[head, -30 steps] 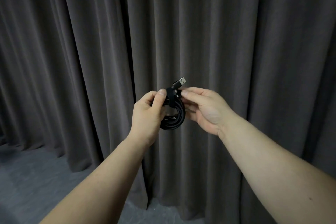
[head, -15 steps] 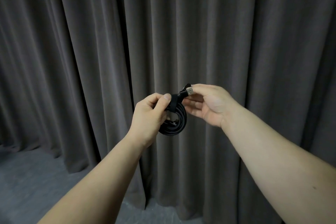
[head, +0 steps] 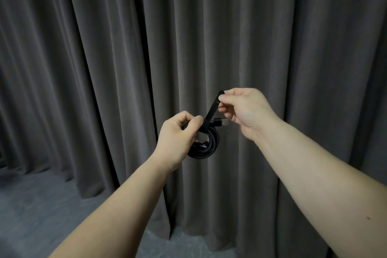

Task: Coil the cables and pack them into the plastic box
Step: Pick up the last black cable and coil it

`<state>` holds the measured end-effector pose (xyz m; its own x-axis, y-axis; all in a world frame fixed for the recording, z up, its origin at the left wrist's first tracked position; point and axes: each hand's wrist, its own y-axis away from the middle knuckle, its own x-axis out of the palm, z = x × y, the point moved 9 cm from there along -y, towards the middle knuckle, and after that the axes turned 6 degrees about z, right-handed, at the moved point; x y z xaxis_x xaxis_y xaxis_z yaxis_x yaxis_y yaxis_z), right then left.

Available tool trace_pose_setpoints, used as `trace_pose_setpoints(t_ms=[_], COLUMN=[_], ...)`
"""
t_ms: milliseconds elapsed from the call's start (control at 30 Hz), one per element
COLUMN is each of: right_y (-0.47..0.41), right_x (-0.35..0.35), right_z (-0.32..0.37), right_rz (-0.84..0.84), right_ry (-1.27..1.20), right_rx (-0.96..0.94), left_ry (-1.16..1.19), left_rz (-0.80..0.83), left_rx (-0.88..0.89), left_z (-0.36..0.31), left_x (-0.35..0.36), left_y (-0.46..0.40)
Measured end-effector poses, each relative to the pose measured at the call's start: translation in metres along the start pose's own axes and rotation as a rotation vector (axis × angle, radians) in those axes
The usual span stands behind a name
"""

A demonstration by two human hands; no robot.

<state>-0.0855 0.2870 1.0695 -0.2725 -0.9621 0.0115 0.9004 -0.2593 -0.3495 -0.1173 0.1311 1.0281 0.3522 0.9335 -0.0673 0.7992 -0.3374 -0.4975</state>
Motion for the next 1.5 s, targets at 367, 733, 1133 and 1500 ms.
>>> trace_pose_setpoints(t_ms=[367,733,1133,1500], right_y=[0.002,0.018,0.035,0.0], right_x=[0.001,0.015,0.022,0.004], right_z=[0.014,0.008,-0.004,-0.001], right_rz=[-0.054,-0.072,-0.22,-0.164], right_ry=[0.114,0.247,0.304,0.038], right_rx=[-0.175,-0.334,-0.422,-0.219], left_ry=[-0.198,-0.023,0.301,0.083], left_rz=[-0.006,-0.169,-0.266,-0.192], left_rx=[0.016,-0.029,-0.073,0.004], left_z=[-0.001,0.005,0.019,0.006], left_x=[-0.003,-0.012,-0.013,-0.014], left_y=[-0.007,-0.006,0.003,0.005])
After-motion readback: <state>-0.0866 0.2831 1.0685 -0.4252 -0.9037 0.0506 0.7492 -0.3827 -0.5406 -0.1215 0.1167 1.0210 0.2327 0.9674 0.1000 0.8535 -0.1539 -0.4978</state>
